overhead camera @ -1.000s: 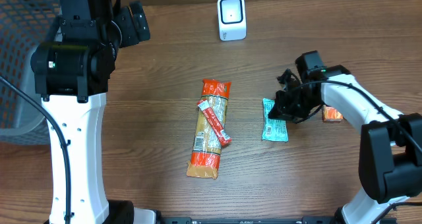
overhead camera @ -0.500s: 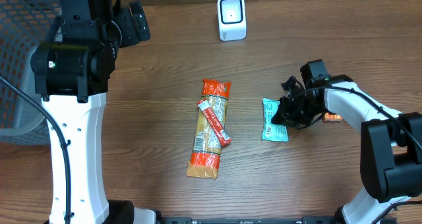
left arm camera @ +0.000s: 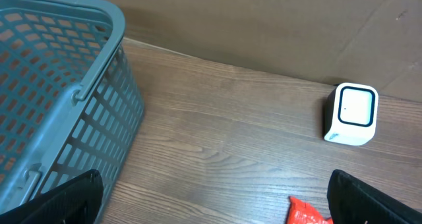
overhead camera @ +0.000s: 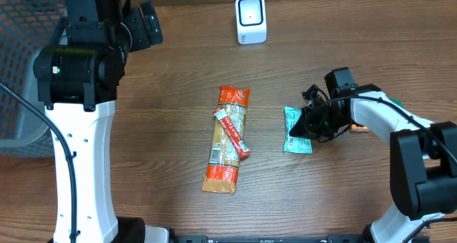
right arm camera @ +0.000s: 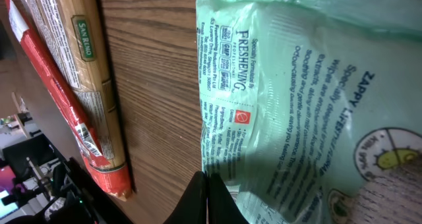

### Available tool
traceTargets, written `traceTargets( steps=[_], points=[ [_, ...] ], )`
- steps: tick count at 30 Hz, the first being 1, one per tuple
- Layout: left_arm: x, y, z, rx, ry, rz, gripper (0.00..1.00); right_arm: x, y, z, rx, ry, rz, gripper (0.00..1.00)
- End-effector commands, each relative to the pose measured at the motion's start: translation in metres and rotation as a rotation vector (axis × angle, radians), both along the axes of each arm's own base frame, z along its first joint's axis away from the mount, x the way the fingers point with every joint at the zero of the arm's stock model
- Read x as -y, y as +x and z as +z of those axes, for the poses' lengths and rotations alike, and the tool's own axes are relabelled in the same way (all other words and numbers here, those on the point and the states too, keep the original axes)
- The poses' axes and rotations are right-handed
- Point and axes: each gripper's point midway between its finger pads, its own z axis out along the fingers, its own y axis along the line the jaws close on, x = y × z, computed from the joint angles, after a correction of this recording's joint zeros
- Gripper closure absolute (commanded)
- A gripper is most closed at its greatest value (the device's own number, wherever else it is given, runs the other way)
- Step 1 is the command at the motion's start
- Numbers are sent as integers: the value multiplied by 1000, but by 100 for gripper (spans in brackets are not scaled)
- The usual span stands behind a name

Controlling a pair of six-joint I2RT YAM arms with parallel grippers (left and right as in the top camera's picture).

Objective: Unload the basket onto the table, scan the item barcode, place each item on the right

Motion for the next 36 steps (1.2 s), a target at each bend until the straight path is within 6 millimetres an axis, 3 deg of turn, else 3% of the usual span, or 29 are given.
traceTargets(
  steps=[1,17,21,24,29,32,36],
  points=[
    [-3,-1,5,9,20,1,0,-5,-4,1,5,15,19,96],
    [-3,-1,5,9,20,1,0,2,-21,-37,14,-46,-16,96],
    [-3,-1,5,9,20,1,0,-8,-21,-27,8,26,3,96],
    [-3,-1,5,9,20,1,0,-36,-18,14,56,266,106,96],
    [-3,-1,5,9,20,1,0,-34,-7,41,66,277,138,96],
    [-3,-1,5,9,20,1,0,-27,-11,39,42,232,143,96],
    [-3,-1,5,9,20,1,0,-8,-16,19,15,80,141,96]
  ],
)
